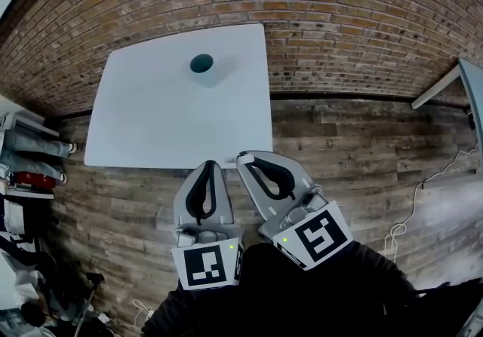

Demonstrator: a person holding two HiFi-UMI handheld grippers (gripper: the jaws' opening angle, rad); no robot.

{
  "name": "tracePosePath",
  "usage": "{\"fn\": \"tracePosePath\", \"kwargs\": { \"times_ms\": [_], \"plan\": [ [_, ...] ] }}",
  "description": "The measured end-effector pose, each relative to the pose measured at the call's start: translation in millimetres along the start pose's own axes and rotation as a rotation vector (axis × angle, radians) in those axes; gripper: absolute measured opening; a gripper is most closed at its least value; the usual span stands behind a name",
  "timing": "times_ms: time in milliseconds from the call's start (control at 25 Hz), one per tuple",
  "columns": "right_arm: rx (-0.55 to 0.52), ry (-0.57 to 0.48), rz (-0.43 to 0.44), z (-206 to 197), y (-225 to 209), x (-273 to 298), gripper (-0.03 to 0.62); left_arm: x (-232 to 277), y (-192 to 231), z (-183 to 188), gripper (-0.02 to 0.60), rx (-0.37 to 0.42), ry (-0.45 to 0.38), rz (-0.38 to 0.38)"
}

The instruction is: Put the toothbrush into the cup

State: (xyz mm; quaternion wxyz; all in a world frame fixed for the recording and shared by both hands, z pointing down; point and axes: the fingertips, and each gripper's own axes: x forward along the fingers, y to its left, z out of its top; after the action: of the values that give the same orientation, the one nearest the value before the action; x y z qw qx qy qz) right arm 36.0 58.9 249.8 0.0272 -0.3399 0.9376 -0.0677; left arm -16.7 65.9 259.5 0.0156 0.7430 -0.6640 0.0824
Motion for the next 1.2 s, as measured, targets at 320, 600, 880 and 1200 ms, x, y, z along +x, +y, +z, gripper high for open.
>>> {"fn": "tracePosePath", "kwargs": {
  "times_ms": [320, 600, 880, 1200],
  "plan": [
    [0.006, 0.029, 0.035, -4, -18, 44, 0.014, 35, 27, -4, 0.008, -0.021, 0.002, 0.037],
    [0.010, 0.063, 0.009, -16, -37, 97, 0.014, 82, 60, -16, 0.008, -0.045, 0.046, 0.011],
    [0.032, 0.103, -0.034, -27, -60, 147, 0.015, 135, 89, -21, 0.008, -0.067, 0.077, -0.034],
    [0.029, 0.125, -0.058, -32, -79, 190, 0.014, 181, 110, -26, 0.008, -0.084, 0.095, -0.074]
  ]
}}
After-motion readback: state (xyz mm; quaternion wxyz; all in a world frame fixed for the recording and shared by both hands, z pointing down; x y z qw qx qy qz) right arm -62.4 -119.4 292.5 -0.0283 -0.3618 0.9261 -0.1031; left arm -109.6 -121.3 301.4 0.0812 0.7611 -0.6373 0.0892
